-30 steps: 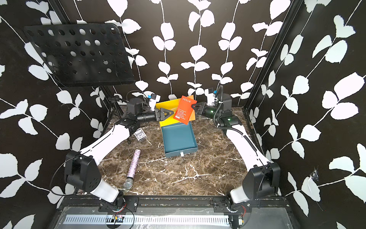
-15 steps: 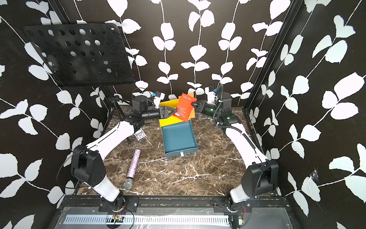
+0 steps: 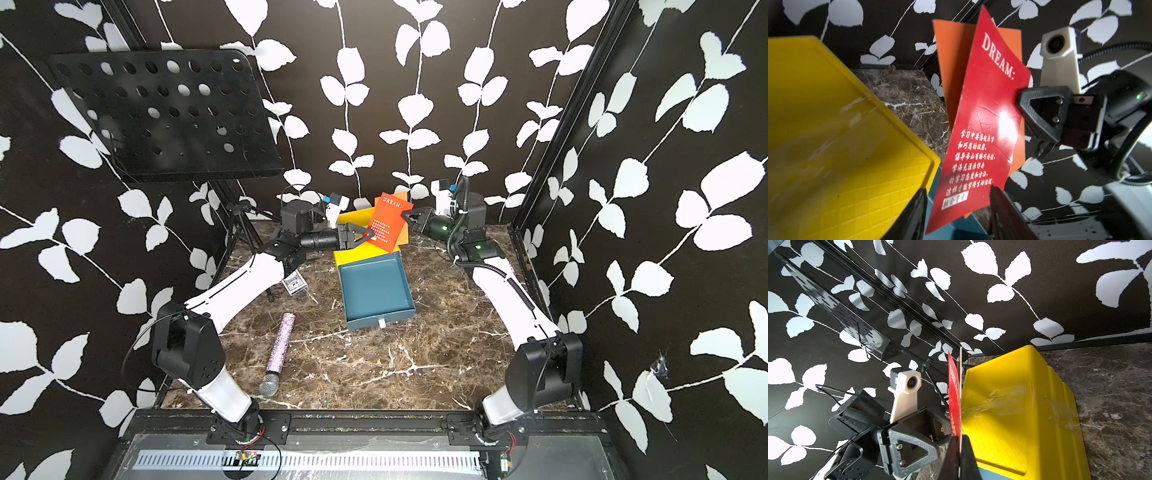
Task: Take the postcards out of the drawer
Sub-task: Place the postcard at the center of the board.
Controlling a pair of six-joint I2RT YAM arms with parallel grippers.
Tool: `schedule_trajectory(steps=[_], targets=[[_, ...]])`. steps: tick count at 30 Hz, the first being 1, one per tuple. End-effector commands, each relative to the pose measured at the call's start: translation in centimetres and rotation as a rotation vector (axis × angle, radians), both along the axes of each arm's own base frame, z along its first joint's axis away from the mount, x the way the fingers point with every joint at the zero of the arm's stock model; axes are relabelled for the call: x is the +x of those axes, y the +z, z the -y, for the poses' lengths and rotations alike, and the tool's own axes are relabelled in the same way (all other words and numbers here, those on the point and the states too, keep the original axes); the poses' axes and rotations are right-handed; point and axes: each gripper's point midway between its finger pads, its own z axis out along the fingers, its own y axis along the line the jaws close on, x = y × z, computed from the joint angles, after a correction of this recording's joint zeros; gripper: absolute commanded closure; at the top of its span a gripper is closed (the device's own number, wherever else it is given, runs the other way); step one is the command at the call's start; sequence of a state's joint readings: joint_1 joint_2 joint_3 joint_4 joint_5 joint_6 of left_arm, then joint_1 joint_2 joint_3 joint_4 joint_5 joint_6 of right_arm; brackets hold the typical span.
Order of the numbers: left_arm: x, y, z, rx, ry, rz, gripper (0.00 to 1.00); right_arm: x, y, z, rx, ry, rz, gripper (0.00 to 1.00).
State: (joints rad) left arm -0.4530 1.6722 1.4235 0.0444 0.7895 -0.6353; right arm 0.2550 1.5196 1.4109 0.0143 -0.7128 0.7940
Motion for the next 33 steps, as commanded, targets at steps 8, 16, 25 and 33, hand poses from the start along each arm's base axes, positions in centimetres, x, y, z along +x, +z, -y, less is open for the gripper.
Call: schedule_trajectory(steps=[8, 16, 25, 33], targets=[[-0.3, 2.3, 0.1, -0.014, -0.010, 0.066, 1.00, 0.0, 0.3, 0.3, -0.009, -0.005, 0.022, 1.00], [0.7, 2.0, -1.5, 0.029, 0.071, 0.077, 1.00, -0.2, -1.3, 1.3, -0.016, -0.021, -0.015, 1.00], [3.0, 1.3, -4.4, 0.011, 0.198, 0.029, 1.00, -0.1, -3.5, 1.9, 0.025, -0.022, -0.063, 1.00], [4.1, 0.9, -6.3, 0.008, 0.269, 0.013, 1.00, 0.0, -4.6, 2.2, 0.037, -0.029, -0.085, 0.98]])
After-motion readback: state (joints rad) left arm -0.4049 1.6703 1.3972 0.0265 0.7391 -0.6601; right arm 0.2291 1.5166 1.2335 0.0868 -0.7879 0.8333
